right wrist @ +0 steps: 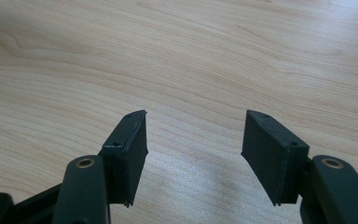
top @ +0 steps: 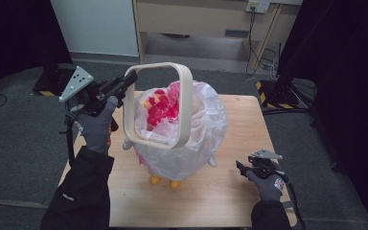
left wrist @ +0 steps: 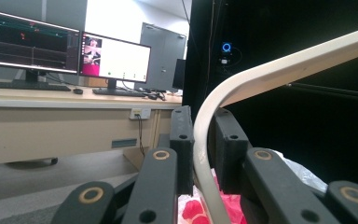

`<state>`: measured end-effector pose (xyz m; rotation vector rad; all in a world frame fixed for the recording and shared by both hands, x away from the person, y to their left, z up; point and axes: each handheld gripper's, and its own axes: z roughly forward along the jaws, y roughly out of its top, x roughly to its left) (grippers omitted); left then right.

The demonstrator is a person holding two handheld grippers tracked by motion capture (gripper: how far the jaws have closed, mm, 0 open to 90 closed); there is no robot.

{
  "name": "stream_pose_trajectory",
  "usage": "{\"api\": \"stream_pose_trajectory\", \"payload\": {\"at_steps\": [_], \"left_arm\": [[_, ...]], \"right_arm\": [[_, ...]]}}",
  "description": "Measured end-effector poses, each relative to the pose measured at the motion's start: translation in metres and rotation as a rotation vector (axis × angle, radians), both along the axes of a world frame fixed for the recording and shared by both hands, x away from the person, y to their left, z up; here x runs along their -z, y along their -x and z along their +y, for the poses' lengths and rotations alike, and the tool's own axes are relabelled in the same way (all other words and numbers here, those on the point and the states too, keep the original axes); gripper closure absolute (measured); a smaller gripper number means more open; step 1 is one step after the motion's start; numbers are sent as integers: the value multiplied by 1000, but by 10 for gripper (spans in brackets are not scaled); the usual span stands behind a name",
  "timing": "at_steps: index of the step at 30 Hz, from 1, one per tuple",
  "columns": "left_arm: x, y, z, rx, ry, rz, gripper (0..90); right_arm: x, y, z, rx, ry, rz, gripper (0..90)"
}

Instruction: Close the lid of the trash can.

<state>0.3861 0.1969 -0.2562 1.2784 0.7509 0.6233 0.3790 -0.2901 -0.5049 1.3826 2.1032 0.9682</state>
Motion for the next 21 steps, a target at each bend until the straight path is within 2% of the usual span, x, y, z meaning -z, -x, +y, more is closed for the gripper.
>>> {"api": "stream_pose_trajectory", "payload": {"at_steps": [8,11,15,21], "left_arm": [[1,0,-3,3,6,-13,778],[3,-1,-6,-6,-18,-14,749],[7,-4,-11,-3,-53,2,776],[10,-8,-14,-12,-64,42,777]], "right_arm": [[0,0,0,2,2,-2,401],[-1,0,0,5,-5,0,402],[-1,0,0,2,0,-5,402],[-1,0,0,4,-4,-2,401]]}}
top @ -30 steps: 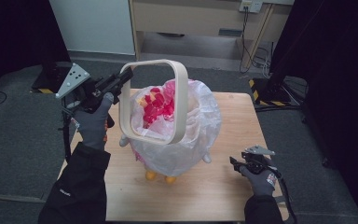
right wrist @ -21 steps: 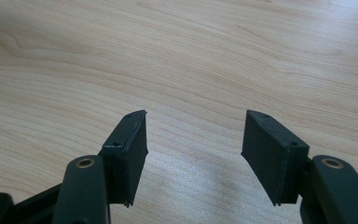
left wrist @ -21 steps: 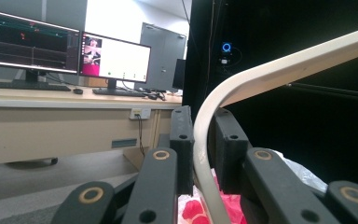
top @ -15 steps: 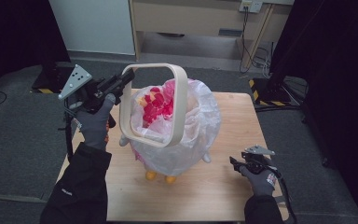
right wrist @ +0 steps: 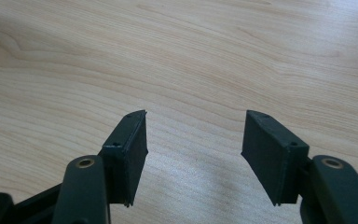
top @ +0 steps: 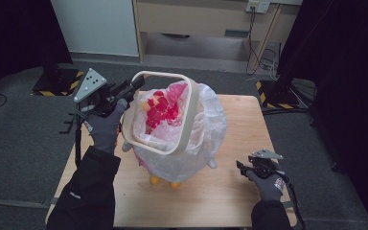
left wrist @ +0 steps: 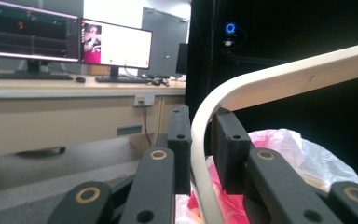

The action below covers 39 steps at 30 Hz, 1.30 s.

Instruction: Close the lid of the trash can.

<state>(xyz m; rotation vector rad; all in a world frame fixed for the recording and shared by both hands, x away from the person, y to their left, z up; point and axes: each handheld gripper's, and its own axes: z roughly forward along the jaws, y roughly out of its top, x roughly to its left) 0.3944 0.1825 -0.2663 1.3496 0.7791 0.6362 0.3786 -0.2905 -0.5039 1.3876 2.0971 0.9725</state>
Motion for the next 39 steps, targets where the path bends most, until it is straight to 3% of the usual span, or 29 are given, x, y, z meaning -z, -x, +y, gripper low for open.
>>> {"api": "stream_pose_trajectory", "payload": {"at_steps": [6,16,26,36,39], "left_arm": [[1,-2,-3,-25,2,26,767],[11,-7,-8,-8,17,42,743],[28,-16,-10,10,19,96,692],[30,-14,-6,-11,45,94,565],[31,-13,-5,-11,40,90,592]], "right_arm": [[0,0,0,-7,6,-3,402],[0,0,0,-5,5,-2,402],[0,0,0,-8,7,-3,402],[0,0,0,-7,5,-4,405],[0,-1,0,-8,8,-5,406]]}}
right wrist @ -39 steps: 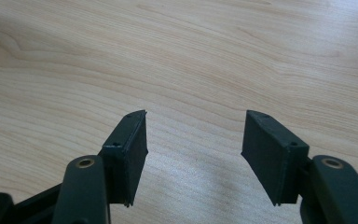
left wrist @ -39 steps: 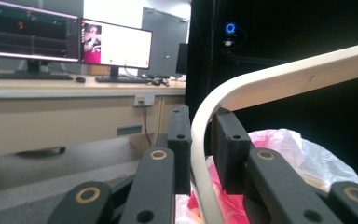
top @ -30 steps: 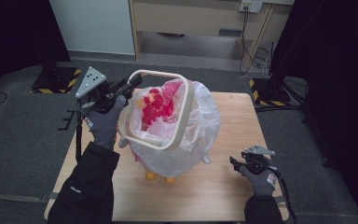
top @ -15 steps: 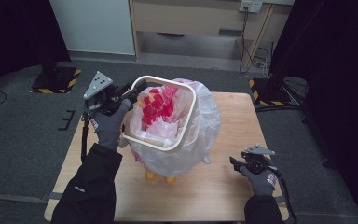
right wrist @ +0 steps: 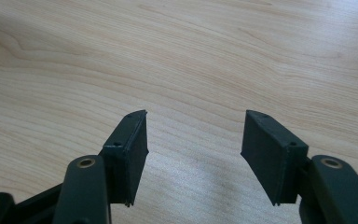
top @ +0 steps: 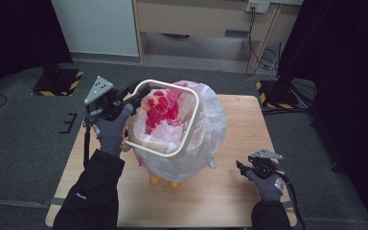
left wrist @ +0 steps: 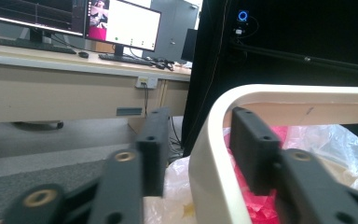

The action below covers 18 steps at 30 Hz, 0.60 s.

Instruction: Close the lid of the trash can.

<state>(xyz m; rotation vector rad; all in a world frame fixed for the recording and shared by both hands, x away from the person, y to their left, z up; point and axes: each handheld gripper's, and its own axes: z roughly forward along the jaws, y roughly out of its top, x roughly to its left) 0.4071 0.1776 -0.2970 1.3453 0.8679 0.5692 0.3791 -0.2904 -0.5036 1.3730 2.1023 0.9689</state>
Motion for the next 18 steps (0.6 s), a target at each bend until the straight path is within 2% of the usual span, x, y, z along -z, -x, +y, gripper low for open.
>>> {"api": "stream_pose_trajectory", "payload": {"at_steps": [2,4,11,18], "left_arm": [[0,1,0,-3,-4,-6,687],[-1,3,0,-12,0,-6,729],[-15,11,0,-41,0,7,757],[-32,16,-3,-59,26,-13,755]], "right_arm": [[0,0,0,-1,0,0,406],[0,0,0,0,0,0,406],[0,0,0,-2,1,-3,406],[0,0,0,-1,1,1,406]]}}
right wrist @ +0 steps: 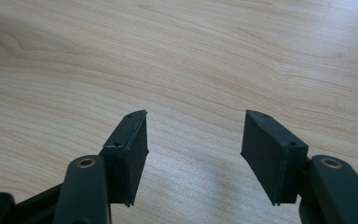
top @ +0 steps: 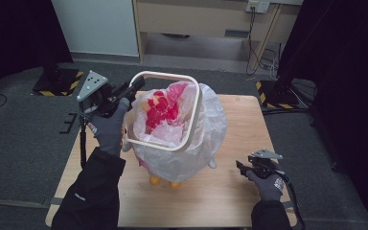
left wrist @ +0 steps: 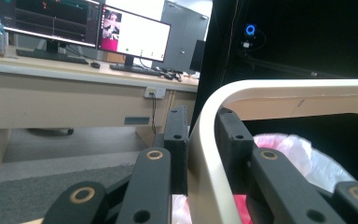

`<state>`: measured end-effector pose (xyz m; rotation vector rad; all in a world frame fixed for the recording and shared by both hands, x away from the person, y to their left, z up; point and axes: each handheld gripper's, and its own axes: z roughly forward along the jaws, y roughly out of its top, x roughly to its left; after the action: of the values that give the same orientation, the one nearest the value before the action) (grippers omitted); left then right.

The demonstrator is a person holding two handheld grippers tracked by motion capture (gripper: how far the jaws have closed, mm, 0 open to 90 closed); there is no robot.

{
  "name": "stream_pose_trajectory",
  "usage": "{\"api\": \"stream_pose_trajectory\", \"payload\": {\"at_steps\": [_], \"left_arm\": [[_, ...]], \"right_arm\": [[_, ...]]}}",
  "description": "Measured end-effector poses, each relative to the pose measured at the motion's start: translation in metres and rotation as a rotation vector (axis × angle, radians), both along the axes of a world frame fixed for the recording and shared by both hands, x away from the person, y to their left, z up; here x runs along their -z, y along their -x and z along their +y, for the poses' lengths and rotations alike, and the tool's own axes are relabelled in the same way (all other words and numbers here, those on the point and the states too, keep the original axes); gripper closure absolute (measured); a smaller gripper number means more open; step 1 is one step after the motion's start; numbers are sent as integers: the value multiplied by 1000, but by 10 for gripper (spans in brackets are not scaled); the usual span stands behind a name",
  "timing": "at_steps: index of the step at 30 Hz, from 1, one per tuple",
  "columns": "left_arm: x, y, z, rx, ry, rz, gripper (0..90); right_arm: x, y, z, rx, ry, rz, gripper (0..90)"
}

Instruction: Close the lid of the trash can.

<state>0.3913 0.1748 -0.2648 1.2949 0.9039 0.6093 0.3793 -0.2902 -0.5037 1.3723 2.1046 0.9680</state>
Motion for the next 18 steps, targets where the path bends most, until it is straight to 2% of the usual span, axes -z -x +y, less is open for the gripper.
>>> {"api": "stream_pose_trajectory", "payload": {"at_steps": [4,6,9,13,18], "left_arm": [[-5,-4,-7,-5,8,3,754],[-7,-8,-12,-8,-4,8,753],[-5,-13,-16,-12,-16,17,753],[-3,-18,-18,-13,-1,38,744],[-2,-18,-17,4,9,36,661]], "right_arm": [[0,0,0,-1,1,3,406],[0,0,0,0,0,4,407],[0,0,0,1,-4,5,407],[0,0,0,5,-8,7,407],[0,0,-1,1,-4,1,407]]}}
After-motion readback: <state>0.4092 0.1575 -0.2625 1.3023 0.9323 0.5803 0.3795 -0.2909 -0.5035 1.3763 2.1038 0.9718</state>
